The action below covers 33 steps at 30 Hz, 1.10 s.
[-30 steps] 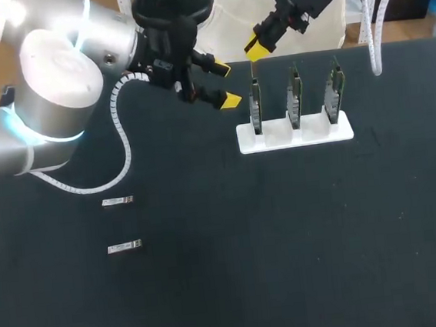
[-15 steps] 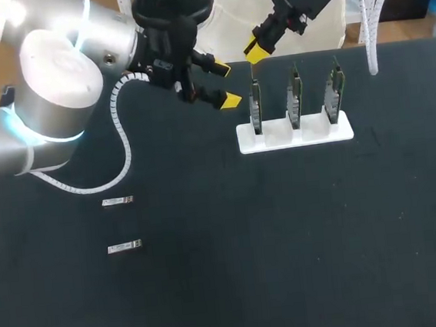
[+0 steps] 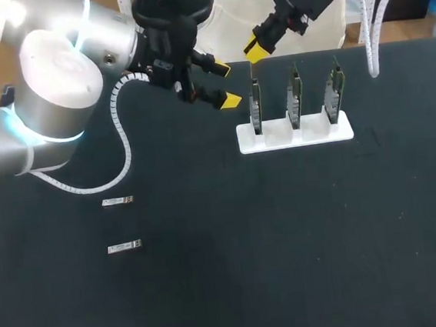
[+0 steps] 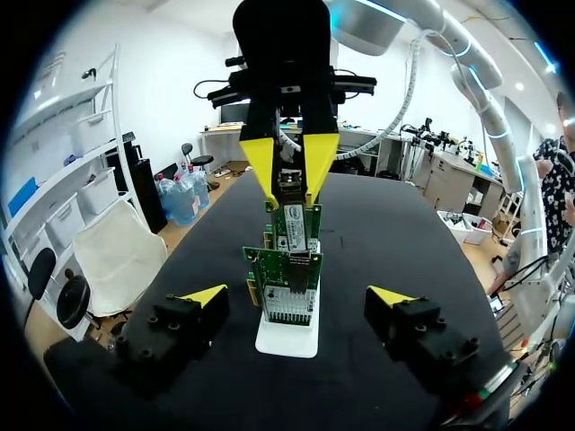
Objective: Pick up the optical module with the left hand, and insert it into the network port with the right hand.
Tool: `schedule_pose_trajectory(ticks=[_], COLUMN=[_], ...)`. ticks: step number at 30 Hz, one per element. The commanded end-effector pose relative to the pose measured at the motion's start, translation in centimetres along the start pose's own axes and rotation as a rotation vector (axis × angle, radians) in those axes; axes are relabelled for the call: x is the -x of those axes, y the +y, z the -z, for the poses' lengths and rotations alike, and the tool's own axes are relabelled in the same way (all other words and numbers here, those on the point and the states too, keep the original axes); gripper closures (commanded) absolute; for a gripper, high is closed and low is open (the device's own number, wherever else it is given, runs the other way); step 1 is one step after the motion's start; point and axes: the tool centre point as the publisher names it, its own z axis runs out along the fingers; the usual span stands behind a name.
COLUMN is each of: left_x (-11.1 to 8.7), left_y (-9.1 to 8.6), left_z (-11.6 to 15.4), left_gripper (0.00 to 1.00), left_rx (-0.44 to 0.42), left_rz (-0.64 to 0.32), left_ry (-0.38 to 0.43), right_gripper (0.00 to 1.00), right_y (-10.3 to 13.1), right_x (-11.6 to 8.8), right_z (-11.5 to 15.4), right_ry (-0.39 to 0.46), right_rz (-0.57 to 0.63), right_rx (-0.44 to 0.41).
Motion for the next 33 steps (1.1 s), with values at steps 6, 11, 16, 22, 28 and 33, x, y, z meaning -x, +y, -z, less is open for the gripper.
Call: schedule_pose_trajectory(ticks=[6,11,16,22,28,33], left_x=[0.07,0.07,0.07,0.07,0.07,0.07], left_y=[-0.04,-0.04,-0.04,-0.04,-0.04,-0.04], left_z=[-0.05,-0.05,-0.05,-0.05,-0.05,-0.05], left_gripper=[0.0,0.0,0.0,0.0,0.0,0.0], left_rx=[0.002,0.002,0.002,0.002,0.002,0.002], left_rz=[0.002,0.002,0.002,0.002,0.002,0.002], left_ry=[0.004,0.004,0.004,0.004,0.004,0.004], right_gripper=[1.0,1.0,1.0,1.0,1.0,1.0], right_y=[0.95,0.83,0.77,0.81,0.79,0.64], right_x=[-0.16,-0.42,-0.47,-0.3,0.0,-0.16], right_z=[0.05,-0.09,-0.1,-0.09,0.13,-0.05], right_ry=[-0.001,0.013,0.019,0.015,0.008,0.025], right_rz=[0.004,-0.004,-0.003,0.003,0.012,0.015], right_rx=[-0.007,-0.009,-0.005,-0.009,-0.016,-0.015])
